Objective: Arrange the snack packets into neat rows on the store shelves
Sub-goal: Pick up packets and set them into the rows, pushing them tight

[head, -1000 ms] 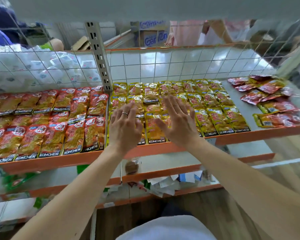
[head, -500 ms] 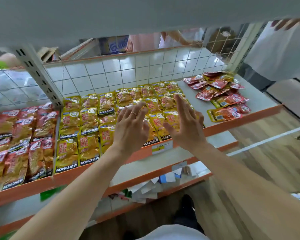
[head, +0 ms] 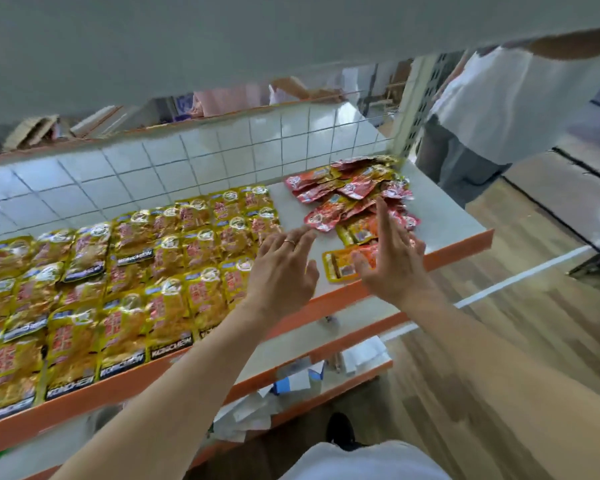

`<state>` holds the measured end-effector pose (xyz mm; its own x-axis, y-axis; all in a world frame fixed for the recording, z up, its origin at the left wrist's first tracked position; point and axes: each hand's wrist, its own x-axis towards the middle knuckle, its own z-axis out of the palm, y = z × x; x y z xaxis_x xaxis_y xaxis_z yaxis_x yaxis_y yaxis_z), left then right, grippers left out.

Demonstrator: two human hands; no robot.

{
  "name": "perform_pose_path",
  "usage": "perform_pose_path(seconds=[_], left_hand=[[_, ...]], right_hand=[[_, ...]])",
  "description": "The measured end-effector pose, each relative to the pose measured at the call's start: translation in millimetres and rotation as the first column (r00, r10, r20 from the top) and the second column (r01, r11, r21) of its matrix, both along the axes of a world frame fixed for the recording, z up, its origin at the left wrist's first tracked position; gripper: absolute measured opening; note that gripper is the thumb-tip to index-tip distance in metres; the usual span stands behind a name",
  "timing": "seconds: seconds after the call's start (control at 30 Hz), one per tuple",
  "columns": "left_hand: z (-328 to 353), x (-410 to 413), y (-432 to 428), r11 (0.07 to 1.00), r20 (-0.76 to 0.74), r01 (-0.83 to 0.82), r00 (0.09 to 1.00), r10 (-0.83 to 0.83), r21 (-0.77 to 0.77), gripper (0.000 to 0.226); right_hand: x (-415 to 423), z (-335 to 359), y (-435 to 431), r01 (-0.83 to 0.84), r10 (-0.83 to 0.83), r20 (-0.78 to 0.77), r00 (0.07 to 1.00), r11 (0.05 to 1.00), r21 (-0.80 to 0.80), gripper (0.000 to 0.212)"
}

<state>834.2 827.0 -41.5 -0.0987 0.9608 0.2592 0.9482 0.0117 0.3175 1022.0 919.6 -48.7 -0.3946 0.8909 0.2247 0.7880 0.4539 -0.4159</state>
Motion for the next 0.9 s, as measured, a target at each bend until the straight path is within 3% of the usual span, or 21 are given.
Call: perform_pose_path(seconds=[0.17,0.33,0.53,0.63,0.73,0.9], left_hand=[[-10.0,39.4,44.9,0.999,-0.058,0.018,0.998,-0.02,-0.034,0.05],[-17.1,69.8,76.3,0.997,-0.029,0.017,0.999,-0.019,-0.082,0.048],[-15.8,73.4,106.2,0.991,-0.016,0.02,1.0,-0.022,-0.13,0.05],[-12.3,73.6,114.9,0.982,-0.008,0.018,1.0,-0.02,-0.188,0.05],[-10.1,75.7,120.1,0.981,-0.023,0.025,0.999,-0.029,-0.194,0.048],[-6.3,84.5,123.6,0.991,-0.144,0.025,0.989,-0.045,-0.134,0.036]], right_hand=[[42.5,-6.9,44.4,0.06,-0.059,0.01,0.998,0.997,-0.042,0.072],[69.8,-6.5,69.3,0.164,-0.152,0.153,0.976,0.984,-0.068,0.035],[70.5,-4.4,82.7,0.273,-0.217,0.308,0.926,0.95,-0.152,0.061],[66.3,-6.3,85.4,0.293,-0.224,0.267,0.937,0.92,-0.258,0.062],[64.7,-2.6,90.1,0.274,-0.212,0.199,0.957,0.884,-0.378,0.047],[71.9,13.1,95.4,0.224,-0.342,-0.098,0.935,0.78,-0.585,0.031]])
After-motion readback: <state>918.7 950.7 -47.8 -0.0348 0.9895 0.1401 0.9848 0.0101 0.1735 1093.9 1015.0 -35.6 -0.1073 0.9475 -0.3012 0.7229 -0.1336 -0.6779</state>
